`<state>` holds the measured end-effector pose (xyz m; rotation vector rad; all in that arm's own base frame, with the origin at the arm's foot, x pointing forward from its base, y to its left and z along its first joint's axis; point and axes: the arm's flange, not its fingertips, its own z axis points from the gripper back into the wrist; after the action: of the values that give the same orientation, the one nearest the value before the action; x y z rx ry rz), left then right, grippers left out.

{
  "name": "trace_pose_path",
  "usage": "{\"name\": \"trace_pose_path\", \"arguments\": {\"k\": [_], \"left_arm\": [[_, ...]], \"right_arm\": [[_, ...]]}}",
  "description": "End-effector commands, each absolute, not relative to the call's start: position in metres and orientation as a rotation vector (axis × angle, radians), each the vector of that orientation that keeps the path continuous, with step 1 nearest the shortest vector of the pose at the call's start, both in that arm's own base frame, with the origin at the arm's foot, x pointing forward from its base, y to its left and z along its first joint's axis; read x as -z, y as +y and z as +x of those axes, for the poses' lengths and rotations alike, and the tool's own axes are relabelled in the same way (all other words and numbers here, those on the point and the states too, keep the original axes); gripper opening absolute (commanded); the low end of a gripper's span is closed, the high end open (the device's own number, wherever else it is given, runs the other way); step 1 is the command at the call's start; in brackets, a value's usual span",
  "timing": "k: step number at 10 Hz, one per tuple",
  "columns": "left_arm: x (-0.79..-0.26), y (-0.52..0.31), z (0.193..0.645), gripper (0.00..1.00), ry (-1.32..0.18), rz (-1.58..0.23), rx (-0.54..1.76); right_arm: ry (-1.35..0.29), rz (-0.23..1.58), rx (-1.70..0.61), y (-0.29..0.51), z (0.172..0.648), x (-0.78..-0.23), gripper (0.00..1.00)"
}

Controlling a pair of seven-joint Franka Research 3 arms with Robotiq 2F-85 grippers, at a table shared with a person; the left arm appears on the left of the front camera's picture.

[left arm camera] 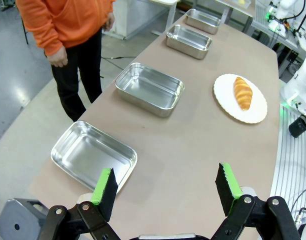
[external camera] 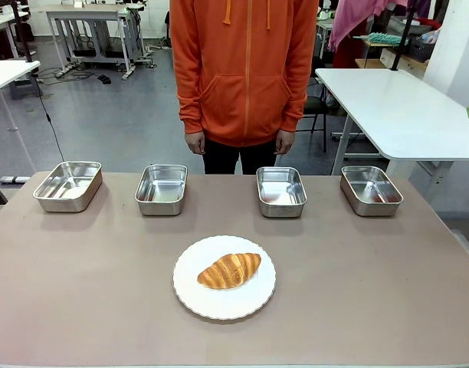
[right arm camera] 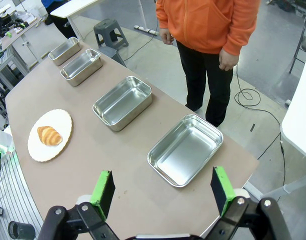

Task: Place the bread in the container.
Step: Place the Butter Roll into the Airtight Container indicated by the human.

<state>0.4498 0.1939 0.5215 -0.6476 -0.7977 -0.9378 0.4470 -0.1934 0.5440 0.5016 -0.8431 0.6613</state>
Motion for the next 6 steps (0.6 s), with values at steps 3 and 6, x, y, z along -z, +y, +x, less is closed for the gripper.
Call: {"name": "trace_pose_path", "arguments": {"k": [3,6], "left_arm": [[-0.5225,0.1935,0.4495,1.00,-0.802,-0.648,0.943],[-0.5225,0.1935,0.4495,1.00,-0.802,-0.648,0.943]], "right_arm": [[-0.862,0.511,-0.661,-0.1927,0.4491,-0.5455,1.00],[-0.862,0.511,-0.661,-0.1927,0.4491,-0.5455,1.00]]}}
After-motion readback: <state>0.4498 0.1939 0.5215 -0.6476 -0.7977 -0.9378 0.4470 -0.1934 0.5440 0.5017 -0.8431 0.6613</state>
